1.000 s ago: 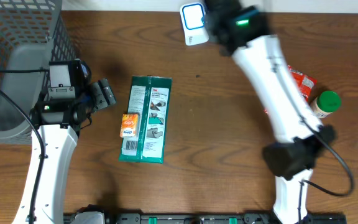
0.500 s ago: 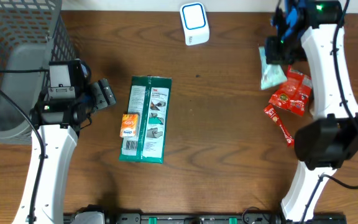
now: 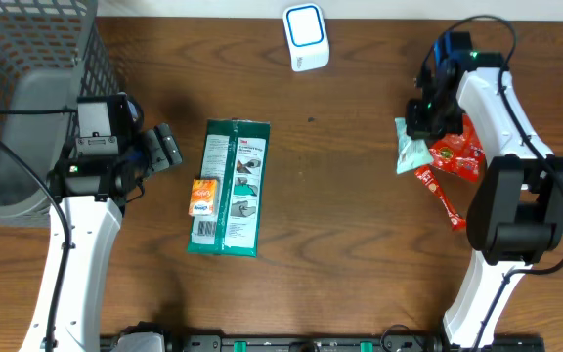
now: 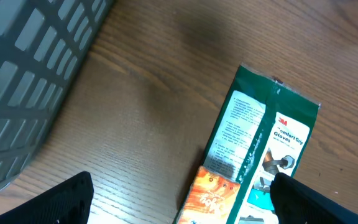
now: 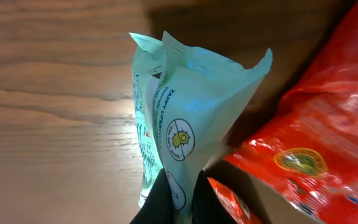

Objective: Scan the item barcode
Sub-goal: 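Carry the pouch right and release it beside the red snack pack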

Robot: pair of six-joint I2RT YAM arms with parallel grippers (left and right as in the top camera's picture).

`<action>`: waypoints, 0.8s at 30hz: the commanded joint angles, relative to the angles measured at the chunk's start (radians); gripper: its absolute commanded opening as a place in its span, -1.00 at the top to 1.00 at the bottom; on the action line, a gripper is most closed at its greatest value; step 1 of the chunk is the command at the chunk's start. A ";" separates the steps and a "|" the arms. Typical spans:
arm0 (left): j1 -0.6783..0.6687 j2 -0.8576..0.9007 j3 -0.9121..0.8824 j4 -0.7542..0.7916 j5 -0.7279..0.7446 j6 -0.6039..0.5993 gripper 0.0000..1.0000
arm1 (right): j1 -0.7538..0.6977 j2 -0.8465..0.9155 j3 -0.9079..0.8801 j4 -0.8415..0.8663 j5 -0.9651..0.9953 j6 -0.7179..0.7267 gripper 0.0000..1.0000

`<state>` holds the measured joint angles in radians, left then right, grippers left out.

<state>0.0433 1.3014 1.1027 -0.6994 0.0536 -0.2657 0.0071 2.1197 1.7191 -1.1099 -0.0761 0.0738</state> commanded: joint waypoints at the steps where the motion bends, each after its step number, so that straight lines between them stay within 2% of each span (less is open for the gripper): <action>1: 0.002 0.000 0.021 0.000 0.006 0.002 -0.82 | -0.017 -0.002 -0.080 0.047 0.061 0.019 0.96; 2: 0.002 0.000 0.021 0.000 0.006 0.002 -0.82 | -0.019 -0.002 -0.096 0.059 0.080 0.019 0.90; 5: 0.002 0.000 0.021 0.000 0.006 0.002 -0.83 | -0.023 -0.002 -0.119 0.072 0.133 0.019 0.38; 6: 0.002 0.000 0.021 0.000 0.006 0.002 -0.82 | -0.024 -0.002 -0.119 0.071 0.140 0.018 0.28; 7: 0.002 0.000 0.021 0.000 0.006 0.002 -0.82 | -0.026 -0.003 -0.117 0.075 0.150 0.018 -0.08; 8: 0.002 0.000 0.021 0.000 0.006 0.002 -0.82 | -0.026 -0.003 -0.111 0.075 0.150 0.018 -0.21; 12: 0.002 0.000 0.021 0.000 0.006 0.002 -0.82 | -0.024 -0.003 -0.033 0.042 0.147 0.020 -0.38; 15: 0.002 0.000 0.021 0.000 0.006 0.002 -0.82 | -0.008 -0.003 0.064 -0.023 0.058 0.034 -0.28; 17: 0.002 0.000 0.021 0.000 0.006 0.002 -0.83 | 0.003 -0.003 0.082 -0.040 -0.053 0.034 -0.06; 18: 0.002 0.000 0.021 0.000 0.006 0.002 -0.82 | 0.014 -0.003 0.082 -0.048 -0.118 0.034 0.17; 19: 0.002 0.000 0.021 0.000 0.006 0.002 -0.82 | 0.020 -0.003 0.080 -0.054 -0.142 0.034 0.25; 20: 0.002 0.000 0.021 0.000 0.006 0.002 -0.82 | 0.038 -0.002 0.058 -0.048 -0.153 0.034 0.55; 21: 0.002 0.000 0.021 0.000 0.006 0.002 -0.83 | 0.050 -0.002 0.043 -0.041 -0.150 0.035 0.67; 24: 0.002 0.000 0.021 0.000 0.006 0.002 -0.82 | 0.084 -0.002 -0.015 0.000 -0.149 0.035 0.70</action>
<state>0.0433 1.3014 1.1027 -0.6994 0.0540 -0.2657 0.0479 2.1197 1.7611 -1.1347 -0.1646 0.1036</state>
